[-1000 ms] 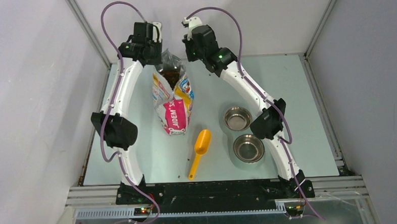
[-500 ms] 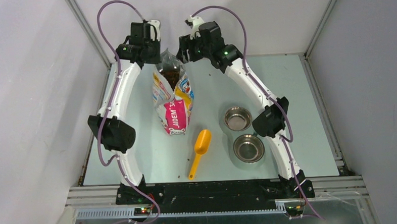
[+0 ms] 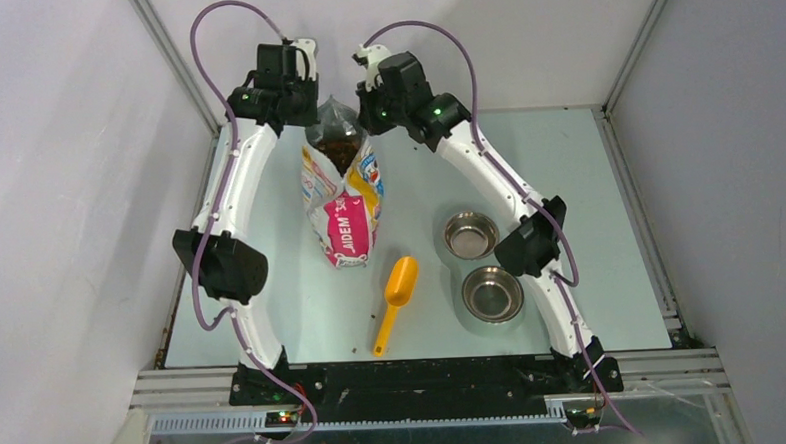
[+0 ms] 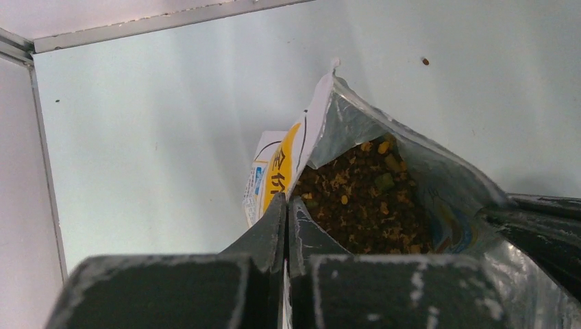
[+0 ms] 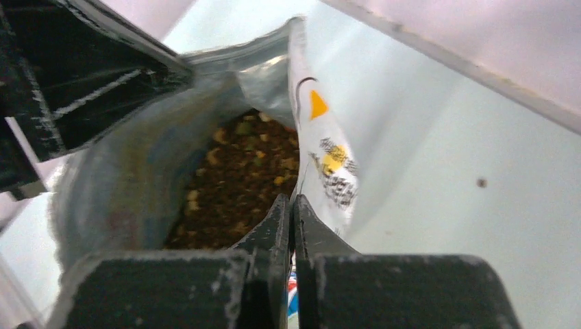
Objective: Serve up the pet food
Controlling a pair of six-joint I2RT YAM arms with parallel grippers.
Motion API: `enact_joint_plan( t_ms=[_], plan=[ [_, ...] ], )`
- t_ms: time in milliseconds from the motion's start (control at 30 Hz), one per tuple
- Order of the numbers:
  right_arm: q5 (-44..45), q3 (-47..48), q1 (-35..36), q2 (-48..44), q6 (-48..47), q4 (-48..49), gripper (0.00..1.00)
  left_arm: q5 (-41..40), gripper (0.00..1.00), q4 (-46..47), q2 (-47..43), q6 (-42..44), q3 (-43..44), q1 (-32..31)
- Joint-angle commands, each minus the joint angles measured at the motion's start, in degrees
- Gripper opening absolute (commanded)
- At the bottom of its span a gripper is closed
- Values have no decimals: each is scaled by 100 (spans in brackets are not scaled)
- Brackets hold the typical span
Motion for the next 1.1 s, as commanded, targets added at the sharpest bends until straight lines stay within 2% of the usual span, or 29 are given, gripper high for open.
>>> enact_joint_plan(
  t_ms=[0, 300, 400, 433, 467, 500, 533, 567, 600, 633, 667, 767, 833, 867, 933, 1067],
  plan=[
    [2058, 624, 114, -232, -1234, 475, 0, -141, 0, 133, -351, -15, 14, 59],
    [2944, 211, 232, -299, -2111, 949, 0, -368, 0, 205, -324, -58, 130, 62],
    [3107, 172, 202, -305, -2091, 987, 0, -248, 0, 179, -353, -4, 164, 59],
    [2883, 193, 176, -310, -1888, 961, 0, -112, 1, 195, -391, 15, 146, 61],
    [2715, 265, 122, -325, -1762, 876, 0, 146, 9, 214, -410, 36, 131, 62],
    [2343, 288, 97, -342, -1481, 827, 6, 344, 15, 283, -477, 30, 76, 62],
    [2138, 302, 67, -395, -1378, 753, 12, 627, 28, 329, -519, -37, 53, 62],
    [1720, 302, 47, -430, -1114, 708, 24, 743, 34, 433, -623, -99, 6, 62],
    [1479, 280, 22, -533, -1010, 615, 31, 933, 43, 487, -680, -217, 0, 58],
    [986, 195, 3, -695, -895, 565, 41, 1014, 48, 587, -828, -267, -11, 60],
    [787, 103, -20, -804, -874, 496, 49, 1141, 50, 638, -1017, -345, -54, 62],
    [237, -648, -76, -1558, -979, 408, 65, 1313, 59, 1026, -1613, -341, -428, 62],
    [-147, -1189, -227, -2024, -996, 325, 76, 1423, 64, 1388, -2230, -223, -1095, 62],
    [-532, -1349, -403, -2181, -995, 249, 86, 1466, 64, 1496, -2681, -136, -1599, 62],
    [-975, -1842, -735, -2586, -841, 171, 95, 1689, 67, 1786, -3363, -75, -2427, 60],
    [-1341, -2994, -1278, -3328, -910, 119, 99, 2341, 68, 1984, -4531, 361, -4144, -32]
  ],
)
